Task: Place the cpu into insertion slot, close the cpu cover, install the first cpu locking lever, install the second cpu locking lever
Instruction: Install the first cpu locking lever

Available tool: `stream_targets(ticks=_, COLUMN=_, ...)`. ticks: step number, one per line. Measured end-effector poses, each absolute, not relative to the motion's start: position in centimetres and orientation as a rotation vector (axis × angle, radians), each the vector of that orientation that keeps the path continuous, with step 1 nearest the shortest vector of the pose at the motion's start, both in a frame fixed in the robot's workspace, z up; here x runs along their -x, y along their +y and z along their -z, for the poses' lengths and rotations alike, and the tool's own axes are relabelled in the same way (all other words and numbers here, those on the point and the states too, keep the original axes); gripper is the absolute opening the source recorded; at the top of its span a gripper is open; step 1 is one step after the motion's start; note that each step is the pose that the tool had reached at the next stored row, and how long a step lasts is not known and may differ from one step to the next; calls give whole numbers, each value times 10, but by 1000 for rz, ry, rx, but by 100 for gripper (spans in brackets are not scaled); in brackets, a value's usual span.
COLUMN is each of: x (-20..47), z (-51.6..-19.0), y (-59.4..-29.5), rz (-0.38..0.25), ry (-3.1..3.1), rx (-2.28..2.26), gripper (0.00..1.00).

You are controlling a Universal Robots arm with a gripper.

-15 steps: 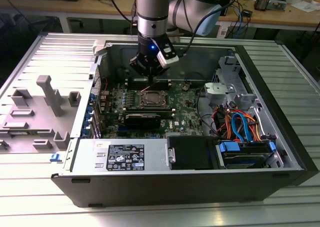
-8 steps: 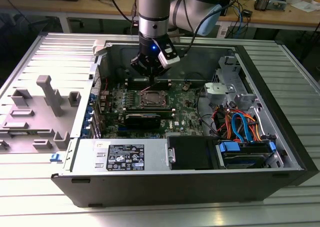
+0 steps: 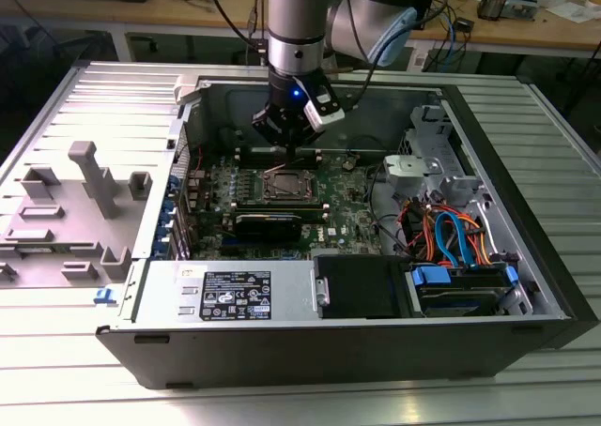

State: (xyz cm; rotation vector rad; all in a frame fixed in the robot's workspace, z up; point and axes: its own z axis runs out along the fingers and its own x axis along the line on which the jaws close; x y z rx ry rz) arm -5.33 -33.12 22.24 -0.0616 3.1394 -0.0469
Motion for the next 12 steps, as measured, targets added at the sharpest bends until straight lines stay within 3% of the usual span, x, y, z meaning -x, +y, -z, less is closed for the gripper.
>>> stream_targets(ticks=12, x=44, z=-211, y=-330, rz=47, ry=3139, rx=62, gripper=11)
